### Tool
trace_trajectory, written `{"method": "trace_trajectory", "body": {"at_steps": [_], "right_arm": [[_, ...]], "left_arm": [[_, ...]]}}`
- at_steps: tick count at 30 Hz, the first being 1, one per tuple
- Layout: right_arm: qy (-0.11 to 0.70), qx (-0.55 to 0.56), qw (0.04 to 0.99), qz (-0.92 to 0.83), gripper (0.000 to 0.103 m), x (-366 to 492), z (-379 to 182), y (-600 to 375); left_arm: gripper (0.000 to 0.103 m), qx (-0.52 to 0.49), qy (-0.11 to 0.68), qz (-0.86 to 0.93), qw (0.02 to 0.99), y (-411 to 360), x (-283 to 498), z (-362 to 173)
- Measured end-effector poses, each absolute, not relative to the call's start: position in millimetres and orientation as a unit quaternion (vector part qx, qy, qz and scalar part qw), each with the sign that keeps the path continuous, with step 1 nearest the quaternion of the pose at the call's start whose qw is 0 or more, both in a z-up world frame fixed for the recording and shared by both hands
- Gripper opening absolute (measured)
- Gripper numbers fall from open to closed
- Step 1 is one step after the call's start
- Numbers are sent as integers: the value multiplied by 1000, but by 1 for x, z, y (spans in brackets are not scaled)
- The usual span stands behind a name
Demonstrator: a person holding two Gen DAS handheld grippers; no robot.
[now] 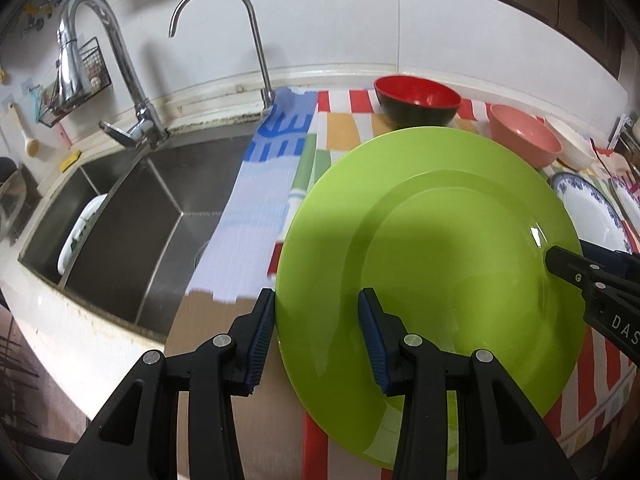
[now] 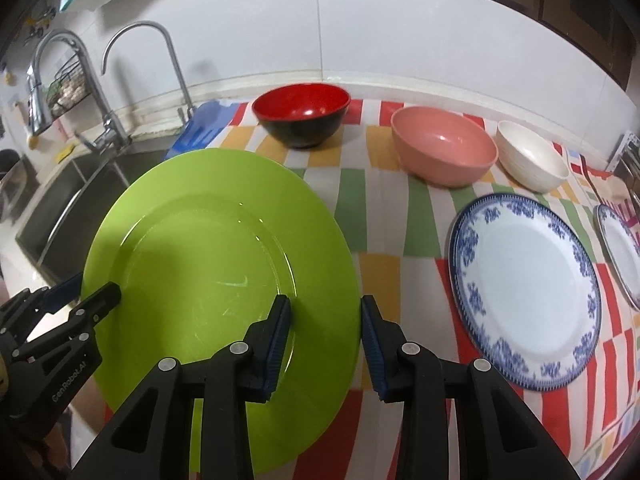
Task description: Organize plates and bowls
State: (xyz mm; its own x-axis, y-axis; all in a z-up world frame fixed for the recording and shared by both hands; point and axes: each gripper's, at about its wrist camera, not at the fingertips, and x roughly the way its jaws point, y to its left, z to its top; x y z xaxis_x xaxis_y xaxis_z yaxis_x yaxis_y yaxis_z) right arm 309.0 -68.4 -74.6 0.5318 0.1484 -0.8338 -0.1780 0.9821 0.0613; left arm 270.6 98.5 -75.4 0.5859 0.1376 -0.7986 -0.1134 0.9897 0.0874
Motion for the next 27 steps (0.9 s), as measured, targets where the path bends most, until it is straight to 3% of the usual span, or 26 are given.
{"method": "trace_trajectory", "body": {"at_steps": [27], "right_arm": [[537, -22, 838, 96, 37, 296, -115, -67]], "left_arm": [[42, 14, 501, 68, 863, 96, 260, -111]]}}
